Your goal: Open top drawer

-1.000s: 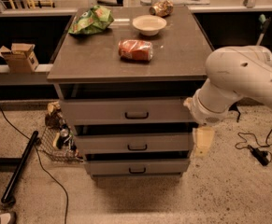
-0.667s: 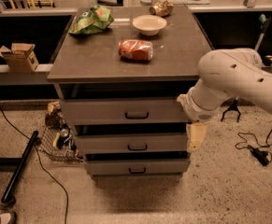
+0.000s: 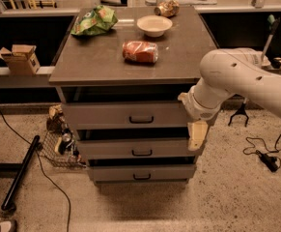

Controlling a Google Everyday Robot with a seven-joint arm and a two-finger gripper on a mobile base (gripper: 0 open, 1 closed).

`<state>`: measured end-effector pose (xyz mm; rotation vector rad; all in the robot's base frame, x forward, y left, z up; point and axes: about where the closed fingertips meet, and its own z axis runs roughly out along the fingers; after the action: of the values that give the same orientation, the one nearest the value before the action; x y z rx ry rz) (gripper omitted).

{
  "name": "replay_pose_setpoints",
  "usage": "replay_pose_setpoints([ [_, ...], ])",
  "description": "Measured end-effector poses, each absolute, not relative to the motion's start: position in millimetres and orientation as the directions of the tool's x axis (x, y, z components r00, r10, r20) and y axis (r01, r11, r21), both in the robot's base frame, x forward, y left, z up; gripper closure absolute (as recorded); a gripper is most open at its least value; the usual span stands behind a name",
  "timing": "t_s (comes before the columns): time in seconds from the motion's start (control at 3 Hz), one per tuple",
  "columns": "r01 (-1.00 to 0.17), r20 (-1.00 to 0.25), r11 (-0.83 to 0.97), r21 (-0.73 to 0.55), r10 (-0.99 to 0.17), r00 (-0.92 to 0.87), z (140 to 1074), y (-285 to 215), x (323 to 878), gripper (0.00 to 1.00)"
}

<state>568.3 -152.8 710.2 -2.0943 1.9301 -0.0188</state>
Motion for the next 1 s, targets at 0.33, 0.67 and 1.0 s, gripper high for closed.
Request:
replay_pose_setpoints([
  [0.33, -0.973, -0.166, -0.021, -0.23, -0.984, 0.061, 701.8, -152.4, 595.2, 0.0],
  [0.67, -0.972, -0.149, 0.02, -0.235, -0.989, 0.016, 690.7, -155.5, 617.4, 0.0],
  [1.0, -0.976, -0.141, 0.058, -0.211, -0.99, -0.029, 670.7, -159.0, 634.1, 0.0],
])
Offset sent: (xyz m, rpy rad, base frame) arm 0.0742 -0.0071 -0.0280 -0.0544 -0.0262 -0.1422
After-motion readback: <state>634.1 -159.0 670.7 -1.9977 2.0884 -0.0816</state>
